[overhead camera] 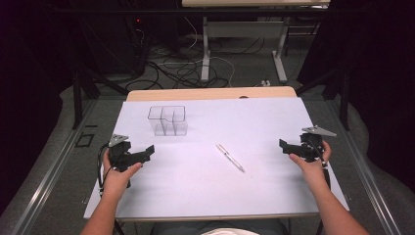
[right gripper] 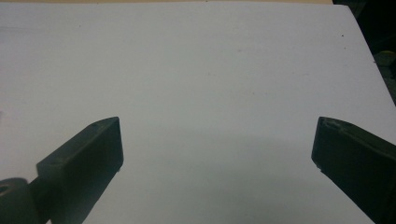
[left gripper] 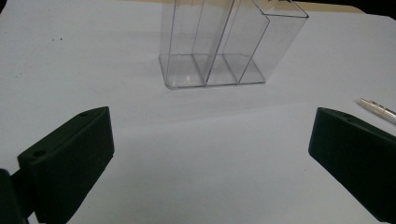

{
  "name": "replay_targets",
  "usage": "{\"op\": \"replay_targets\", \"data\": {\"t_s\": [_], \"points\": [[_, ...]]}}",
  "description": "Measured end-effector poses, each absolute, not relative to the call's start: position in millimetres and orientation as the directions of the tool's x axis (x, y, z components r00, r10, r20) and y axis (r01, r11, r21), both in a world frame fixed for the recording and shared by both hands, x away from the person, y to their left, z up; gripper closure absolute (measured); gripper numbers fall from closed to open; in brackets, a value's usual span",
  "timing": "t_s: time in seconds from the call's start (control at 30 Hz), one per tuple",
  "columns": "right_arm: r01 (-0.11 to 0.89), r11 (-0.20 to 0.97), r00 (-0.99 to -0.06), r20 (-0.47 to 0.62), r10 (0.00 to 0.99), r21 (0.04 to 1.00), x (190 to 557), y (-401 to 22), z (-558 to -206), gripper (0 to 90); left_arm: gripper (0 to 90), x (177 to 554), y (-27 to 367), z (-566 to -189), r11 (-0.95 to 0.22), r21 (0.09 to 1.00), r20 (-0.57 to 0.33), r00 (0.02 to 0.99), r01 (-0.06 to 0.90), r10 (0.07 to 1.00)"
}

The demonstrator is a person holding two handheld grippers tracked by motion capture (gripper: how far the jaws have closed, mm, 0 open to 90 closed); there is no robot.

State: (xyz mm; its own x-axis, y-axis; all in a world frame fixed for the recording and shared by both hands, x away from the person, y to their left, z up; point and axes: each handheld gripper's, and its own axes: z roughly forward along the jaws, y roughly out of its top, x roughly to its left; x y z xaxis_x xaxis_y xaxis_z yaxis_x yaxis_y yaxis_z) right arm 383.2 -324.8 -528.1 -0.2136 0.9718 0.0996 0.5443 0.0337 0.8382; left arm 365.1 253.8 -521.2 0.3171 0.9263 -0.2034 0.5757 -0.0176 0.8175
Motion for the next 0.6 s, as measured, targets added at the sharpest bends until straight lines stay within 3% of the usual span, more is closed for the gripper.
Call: {"op": "replay_targets", "data": {"t_s": [0.6], "points": [[0.551,0.050,-0.239,0.101,0.966,0.833,380.2,-313.8,-529.1,3.0,2.8,374.9,247.4,-504.3,0.001,0.824,-0.220,0.318,0.566,0.922]]}}
